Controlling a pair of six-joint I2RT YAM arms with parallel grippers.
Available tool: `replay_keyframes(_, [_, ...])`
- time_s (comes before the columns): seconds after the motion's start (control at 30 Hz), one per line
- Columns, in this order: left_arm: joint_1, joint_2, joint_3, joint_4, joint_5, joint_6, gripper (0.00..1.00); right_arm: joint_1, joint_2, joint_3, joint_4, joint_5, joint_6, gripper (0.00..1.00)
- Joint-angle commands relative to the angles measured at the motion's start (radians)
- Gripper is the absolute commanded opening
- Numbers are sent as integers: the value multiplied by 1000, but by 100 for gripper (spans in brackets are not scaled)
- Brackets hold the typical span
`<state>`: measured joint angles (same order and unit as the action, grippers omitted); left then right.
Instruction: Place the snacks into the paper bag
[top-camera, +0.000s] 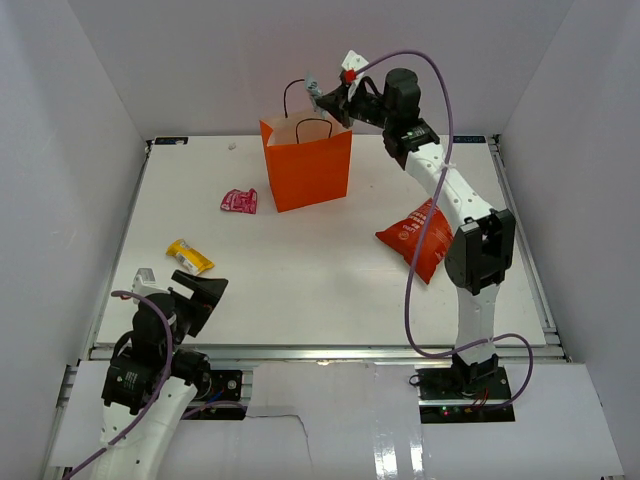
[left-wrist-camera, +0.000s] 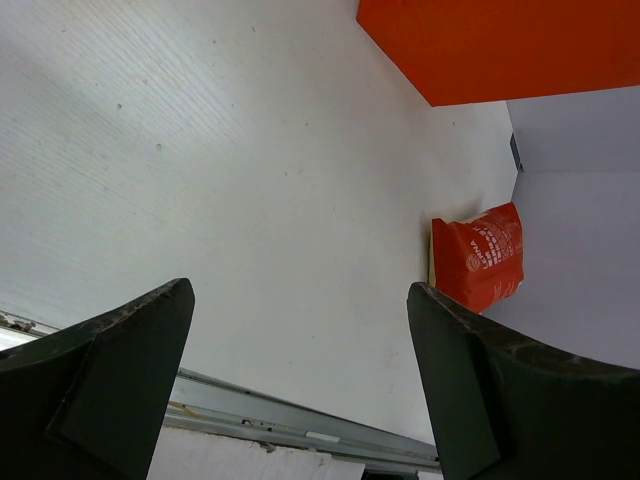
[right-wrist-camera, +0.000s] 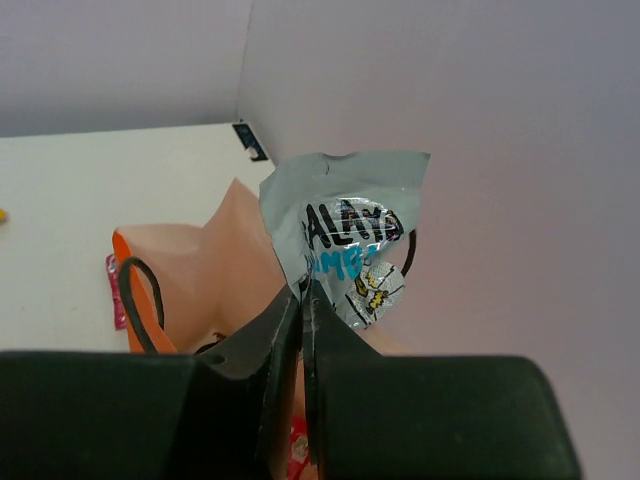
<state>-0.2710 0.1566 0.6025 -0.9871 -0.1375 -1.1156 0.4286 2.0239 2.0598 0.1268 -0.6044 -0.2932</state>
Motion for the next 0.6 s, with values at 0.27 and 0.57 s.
replay_keyframes(0.27, [3, 50, -10, 25, 4, -10, 98, -24, -5, -87, 82, 23, 43, 24])
replay_keyframes(0.57, [3, 188, -4, 62, -71, -131, 98, -74, -40, -84, 30, 41, 83, 53])
